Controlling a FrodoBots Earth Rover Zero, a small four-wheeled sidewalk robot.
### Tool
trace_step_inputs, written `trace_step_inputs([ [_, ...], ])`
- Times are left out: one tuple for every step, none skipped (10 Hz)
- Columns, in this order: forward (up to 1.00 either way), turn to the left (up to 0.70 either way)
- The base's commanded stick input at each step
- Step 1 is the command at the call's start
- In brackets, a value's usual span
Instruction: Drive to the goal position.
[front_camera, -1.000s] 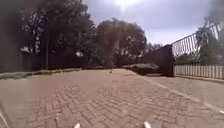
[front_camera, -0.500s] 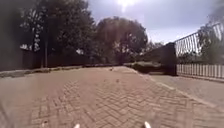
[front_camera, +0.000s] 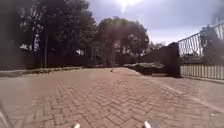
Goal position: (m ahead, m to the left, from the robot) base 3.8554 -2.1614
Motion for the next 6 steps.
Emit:
trace_step_inputs([
  [0.70, 0.00],
  [0.70, 0.00],
  [0.70, 0.00],
  [0.70, 0.00],
  [0.70, 0.00],
  [0.70, 0.00],
])
